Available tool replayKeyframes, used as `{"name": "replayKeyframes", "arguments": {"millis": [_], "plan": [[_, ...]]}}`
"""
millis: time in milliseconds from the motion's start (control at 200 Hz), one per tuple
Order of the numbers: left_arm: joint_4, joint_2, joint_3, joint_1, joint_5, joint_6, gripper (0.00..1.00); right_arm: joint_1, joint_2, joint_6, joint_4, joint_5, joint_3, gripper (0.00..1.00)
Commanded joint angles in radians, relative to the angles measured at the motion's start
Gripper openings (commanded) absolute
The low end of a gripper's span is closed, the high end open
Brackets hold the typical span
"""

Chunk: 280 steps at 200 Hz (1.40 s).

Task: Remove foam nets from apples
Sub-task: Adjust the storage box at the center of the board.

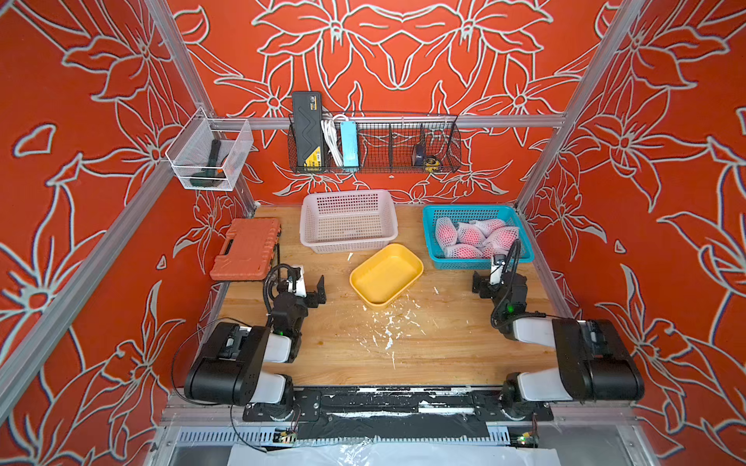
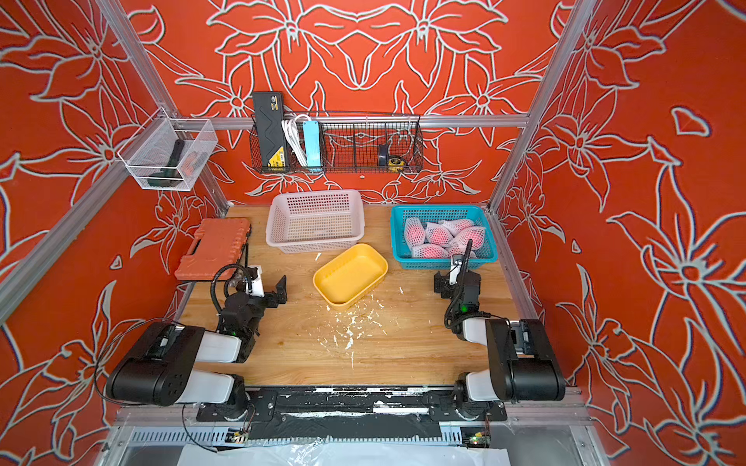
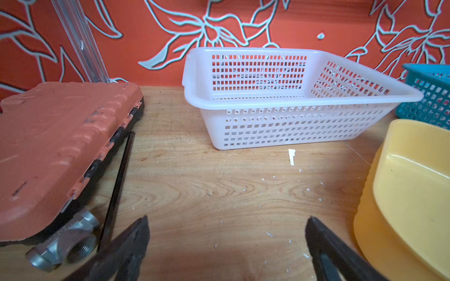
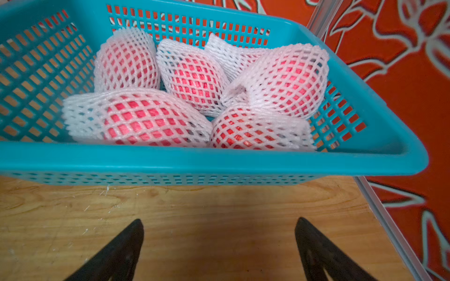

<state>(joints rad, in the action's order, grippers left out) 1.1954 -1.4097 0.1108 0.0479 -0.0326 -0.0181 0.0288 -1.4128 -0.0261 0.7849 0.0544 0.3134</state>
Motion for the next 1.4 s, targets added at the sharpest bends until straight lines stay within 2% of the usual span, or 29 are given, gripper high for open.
{"name": "replayKeyframes", "arguments": {"millis": [0, 856, 936, 996, 1206, 1321, 1396], "plan": [[0.016, 0.000, 0.011, 0.006, -0.011, -0.010, 0.99, 0.003, -0.002, 0.003, -0.009, -0.011, 0.020, 0.97], [0.004, 0.001, 0.017, 0.006, -0.021, -0.003, 0.99, -0.009, 0.003, 0.009, -0.006, -0.031, 0.017, 0.97], [0.002, 0.016, 0.017, 0.006, -0.028, 0.001, 0.99, -0.010, 0.025, 0.045, -0.028, 0.051, 0.023, 0.97], [-0.103, 0.073, 0.051, 0.006, -0.040, 0.003, 0.99, -0.013, 0.068, 0.060, -0.106, 0.076, 0.045, 0.97], [-0.443, 0.337, 0.150, 0.006, -0.038, 0.039, 0.99, -0.013, 0.252, 0.075, -0.353, 0.050, 0.110, 0.97], [-0.704, 0.492, 0.225, 0.006, -0.073, 0.162, 0.99, -0.011, 0.372, 0.107, -0.441, -0.050, 0.126, 0.97], [-0.896, 0.560, 0.286, 0.011, -0.071, 0.260, 0.99, -0.009, 0.439, 0.137, -0.583, -0.087, 0.173, 0.97]]}}
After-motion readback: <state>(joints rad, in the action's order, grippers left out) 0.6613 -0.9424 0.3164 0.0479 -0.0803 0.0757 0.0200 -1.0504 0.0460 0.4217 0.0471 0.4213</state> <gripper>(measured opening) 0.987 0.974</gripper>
